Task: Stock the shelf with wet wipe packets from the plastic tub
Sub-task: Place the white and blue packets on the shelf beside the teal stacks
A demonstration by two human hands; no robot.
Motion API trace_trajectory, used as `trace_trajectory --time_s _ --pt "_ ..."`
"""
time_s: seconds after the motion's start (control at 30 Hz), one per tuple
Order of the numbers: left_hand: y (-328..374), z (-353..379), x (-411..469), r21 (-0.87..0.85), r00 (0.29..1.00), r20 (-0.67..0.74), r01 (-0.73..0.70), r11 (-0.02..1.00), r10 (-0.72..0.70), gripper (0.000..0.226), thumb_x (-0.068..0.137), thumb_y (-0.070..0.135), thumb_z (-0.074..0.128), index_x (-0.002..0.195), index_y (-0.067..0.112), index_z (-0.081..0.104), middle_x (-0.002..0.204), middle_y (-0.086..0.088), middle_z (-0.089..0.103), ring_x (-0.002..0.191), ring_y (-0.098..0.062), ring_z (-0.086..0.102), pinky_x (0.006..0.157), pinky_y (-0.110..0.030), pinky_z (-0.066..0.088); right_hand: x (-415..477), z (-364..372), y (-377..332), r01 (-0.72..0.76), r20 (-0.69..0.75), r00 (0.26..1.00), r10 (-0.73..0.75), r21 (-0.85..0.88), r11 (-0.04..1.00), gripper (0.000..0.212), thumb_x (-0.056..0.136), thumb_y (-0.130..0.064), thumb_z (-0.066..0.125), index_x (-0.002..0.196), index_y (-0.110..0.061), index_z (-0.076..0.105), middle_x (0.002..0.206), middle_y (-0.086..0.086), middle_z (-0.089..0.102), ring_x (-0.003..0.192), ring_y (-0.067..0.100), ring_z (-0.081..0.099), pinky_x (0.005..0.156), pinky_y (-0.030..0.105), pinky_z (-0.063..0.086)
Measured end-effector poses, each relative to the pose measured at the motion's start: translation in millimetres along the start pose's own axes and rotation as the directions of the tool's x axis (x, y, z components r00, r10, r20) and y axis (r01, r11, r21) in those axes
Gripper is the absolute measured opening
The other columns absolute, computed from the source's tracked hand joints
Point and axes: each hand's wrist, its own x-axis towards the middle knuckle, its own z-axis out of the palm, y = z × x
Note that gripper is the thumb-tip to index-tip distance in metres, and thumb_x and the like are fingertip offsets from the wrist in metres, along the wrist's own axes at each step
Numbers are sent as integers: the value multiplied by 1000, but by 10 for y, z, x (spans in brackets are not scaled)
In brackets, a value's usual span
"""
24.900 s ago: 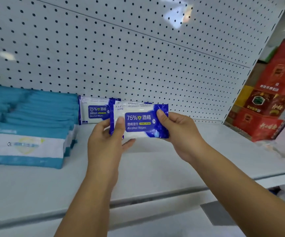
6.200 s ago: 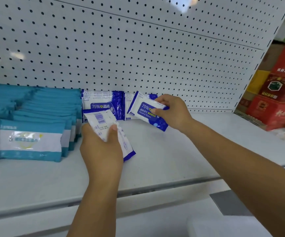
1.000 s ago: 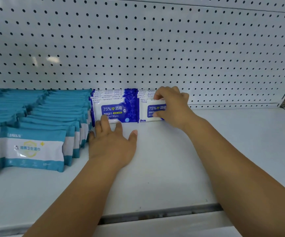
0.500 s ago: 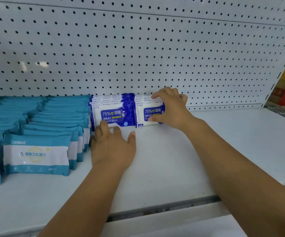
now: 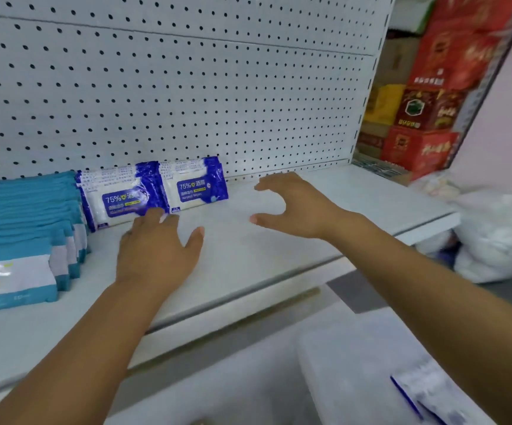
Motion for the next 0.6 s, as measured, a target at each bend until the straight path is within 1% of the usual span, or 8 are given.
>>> trace_trajectory --time_s 0.07,0.17,0.23,0.33,0.43,0.53,0.6 --pt "211 -31 -214 -66 995 -3 -102 993 102 64 97 59 45 146 17 51 158 -6 38 144 -27 34 116 -43 29 -342 -171 108 -44 -4 999 43 -38 998 67 87 -59 66 143 -25 49 150 -8 47 140 12 33 116 32 31" --pt "556 -16 -507 -187 968 -44 -252 949 248 62 96 57 48 144 18 53 155 -3 44 142 -24 38 115 -41 32 -871 -399 300 -125 -26 992 124 -67 990 68 87 -64 62 143 -28 49 148 -10 48 139 9 34 114 32 33" --pt "791 32 -673 -269 940 -70 -340 901 334 60 97 57 48 143 19 55 151 -1 48 139 -21 41 113 -39 35 -1234 -540 419 -179 -54 983 176 -67 982 66 87 -62 64 142 -28 50 146 -10 50 138 8 35 114 30 33" --pt "1147 152 -857 -370 874 -115 -478 797 472 64 90 59 47 137 18 60 144 0 54 133 -18 45 109 -34 38 -1798 -696 557 -286 -100 954 281 -41 957 61 87 -59 67 139 -29 55 141 -12 54 135 4 38 112 24 33" --pt "1456 316 -1065 -450 794 -124 -579 680 595 62 91 58 49 135 17 61 139 3 56 130 -14 47 106 -26 35 -2378 -730 677 -425 -130 898 421 -10 905 58 86 -64 63 135 -34 57 138 -15 55 131 1 43 108 21 34" --pt "1616 544 -1306 -528 746 -78 -594 607 661 59 94 55 53 138 16 59 142 5 54 132 -10 45 105 -23 33 -2894 -610 834 -568 -25 823 567 -16 823 54 88 -62 61 135 -36 55 139 -15 53 132 4 42 106 21 33" --pt "1622 745 -1433 -541 713 -7 -592 597 701 64 94 59 46 141 17 56 145 6 52 135 -10 44 108 -25 35 -3184 -448 989 -659 59 749 660 -31 751 54 88 -63 60 134 -36 56 139 -15 53 129 6 46 106 24 37"
